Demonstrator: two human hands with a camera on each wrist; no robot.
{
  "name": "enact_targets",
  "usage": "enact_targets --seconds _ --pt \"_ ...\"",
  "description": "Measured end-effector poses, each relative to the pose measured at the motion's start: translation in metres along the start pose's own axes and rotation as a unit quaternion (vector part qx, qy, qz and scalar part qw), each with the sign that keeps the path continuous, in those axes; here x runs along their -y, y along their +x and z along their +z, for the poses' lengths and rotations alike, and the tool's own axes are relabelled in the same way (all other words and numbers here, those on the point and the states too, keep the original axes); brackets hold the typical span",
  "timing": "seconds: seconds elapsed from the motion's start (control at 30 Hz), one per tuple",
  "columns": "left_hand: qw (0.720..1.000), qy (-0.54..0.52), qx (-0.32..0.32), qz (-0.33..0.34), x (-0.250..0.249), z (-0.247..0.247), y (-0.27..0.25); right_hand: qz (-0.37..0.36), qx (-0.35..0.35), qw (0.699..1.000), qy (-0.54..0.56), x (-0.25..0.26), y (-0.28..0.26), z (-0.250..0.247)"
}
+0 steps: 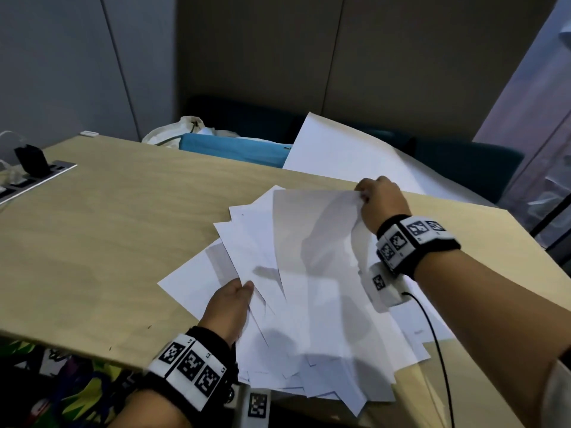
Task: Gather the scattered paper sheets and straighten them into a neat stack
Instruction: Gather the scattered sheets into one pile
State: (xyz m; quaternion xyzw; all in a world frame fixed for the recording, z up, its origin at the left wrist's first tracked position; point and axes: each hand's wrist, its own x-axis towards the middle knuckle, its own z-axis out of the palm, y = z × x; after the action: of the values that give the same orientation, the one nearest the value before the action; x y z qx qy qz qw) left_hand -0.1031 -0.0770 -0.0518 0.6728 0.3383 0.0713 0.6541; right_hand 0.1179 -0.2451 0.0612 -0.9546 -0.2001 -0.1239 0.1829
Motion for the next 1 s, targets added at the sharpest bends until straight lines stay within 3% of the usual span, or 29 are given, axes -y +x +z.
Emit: enact_targets --seconds 0.1,0.17,0.27,0.33,0.4,0.53,0.7,0.83,1.0 --pt "1.000 -0.002 0.000 0.010 0.002 0.001 0.000 0.013 -0.037 0.997 0.061 0.021 -0.003 0.015" --pt "1.000 -0.010 -0.001 0.009 0.001 0.002 -0.001 -0.003 -0.020 0.996 0.090 0.030 -0.016 0.014" --pt "1.000 -0.020 -0.003 0.011 0.004 0.001 -0.001 -0.049 0.127 0.989 0.062 0.032 -0.054 -0.006" --pt "0.999 -0.031 -0.002 0.021 0.007 0.002 0.000 -0.039 0.251 0.965 0.062 0.028 -0.090 -0.024" --pt "0.999 -0.043 -0.003 0.034 0.007 0.003 -0.001 -0.035 0.309 0.948 0.065 0.025 -0.124 -0.033" --pt "0.998 -0.053 0.015 0.031 0.003 0.002 -0.005 -0.094 0.390 0.916 0.021 0.024 -0.165 -0.012" --pt "0.997 -0.052 0.021 0.049 -0.001 0.003 -0.016 -0.155 0.348 0.924 -0.041 0.024 -0.182 0.010" --pt "0.994 -0.061 0.028 0.091 -0.010 0.006 -0.035 -0.153 0.351 0.924 -0.018 0.034 -0.180 0.005" --pt "0.985 -0.130 0.071 0.090 -0.013 0.006 -0.041 -0.115 0.351 0.929 0.019 0.043 -0.177 -0.010"
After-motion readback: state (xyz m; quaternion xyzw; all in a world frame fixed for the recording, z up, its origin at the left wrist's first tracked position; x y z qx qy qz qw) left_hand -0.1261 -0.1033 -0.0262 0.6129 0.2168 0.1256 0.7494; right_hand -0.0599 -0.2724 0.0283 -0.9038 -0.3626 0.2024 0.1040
